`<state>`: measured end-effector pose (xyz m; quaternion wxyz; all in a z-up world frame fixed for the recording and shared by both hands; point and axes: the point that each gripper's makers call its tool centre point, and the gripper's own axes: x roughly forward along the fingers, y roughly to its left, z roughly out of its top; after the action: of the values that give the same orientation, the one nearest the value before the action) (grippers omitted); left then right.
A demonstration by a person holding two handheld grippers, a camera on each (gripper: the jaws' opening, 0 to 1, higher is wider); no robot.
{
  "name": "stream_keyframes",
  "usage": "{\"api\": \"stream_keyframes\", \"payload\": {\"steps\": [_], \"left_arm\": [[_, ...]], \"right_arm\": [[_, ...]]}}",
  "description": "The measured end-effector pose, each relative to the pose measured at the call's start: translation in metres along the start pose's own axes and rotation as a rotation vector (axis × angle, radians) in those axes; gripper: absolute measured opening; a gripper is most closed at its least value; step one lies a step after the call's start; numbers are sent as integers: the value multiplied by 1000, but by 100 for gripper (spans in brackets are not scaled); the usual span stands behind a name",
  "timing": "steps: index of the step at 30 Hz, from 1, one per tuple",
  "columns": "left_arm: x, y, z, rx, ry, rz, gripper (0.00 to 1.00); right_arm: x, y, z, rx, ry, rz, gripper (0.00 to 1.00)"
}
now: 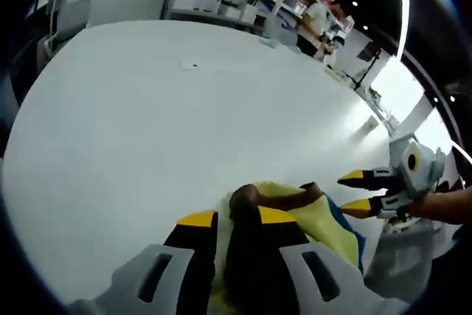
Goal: Fold the garment on the visible template until the final outline fits inside the template.
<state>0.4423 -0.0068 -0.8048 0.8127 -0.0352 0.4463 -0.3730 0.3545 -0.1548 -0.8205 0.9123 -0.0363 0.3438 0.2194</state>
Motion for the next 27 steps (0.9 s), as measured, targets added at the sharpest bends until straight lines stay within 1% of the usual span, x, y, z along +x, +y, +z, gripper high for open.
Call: {"api": "stream_keyframes", "payload": {"steps": [2, 7, 12, 17, 20, 23, 24, 26, 27], "left_arm": [[1, 0, -3, 10, 15, 2, 12], [0, 0, -5, 45, 21, 7, 4], [-5, -2, -4, 76, 12, 3, 1], [-9, -11, -2, 148, -8, -28, 1], [-12, -17, 0, 167, -17, -41, 1], [-16, -21, 2, 168, -29, -51, 1], [-17, -22, 3, 168, -35, -56, 1], [-19, -24, 4, 173, -39, -62, 1], [-20, -24, 4, 175, -41, -64, 1]], "right_arm": [[1, 2, 0, 5, 5, 5, 26], [7, 5, -2, 20, 15, 15, 21], [13, 9, -2, 26, 20, 27, 18], [21, 15, -2, 33, 29, 46, 15], [24, 18, -5, 1, 48, 44, 14], [25, 20, -9, -22, 64, 44, 12], [25, 19, -10, -51, 64, 35, 11], [24, 17, -10, -89, 71, 20, 6], [24, 16, -11, -88, 74, 16, 5]]}}
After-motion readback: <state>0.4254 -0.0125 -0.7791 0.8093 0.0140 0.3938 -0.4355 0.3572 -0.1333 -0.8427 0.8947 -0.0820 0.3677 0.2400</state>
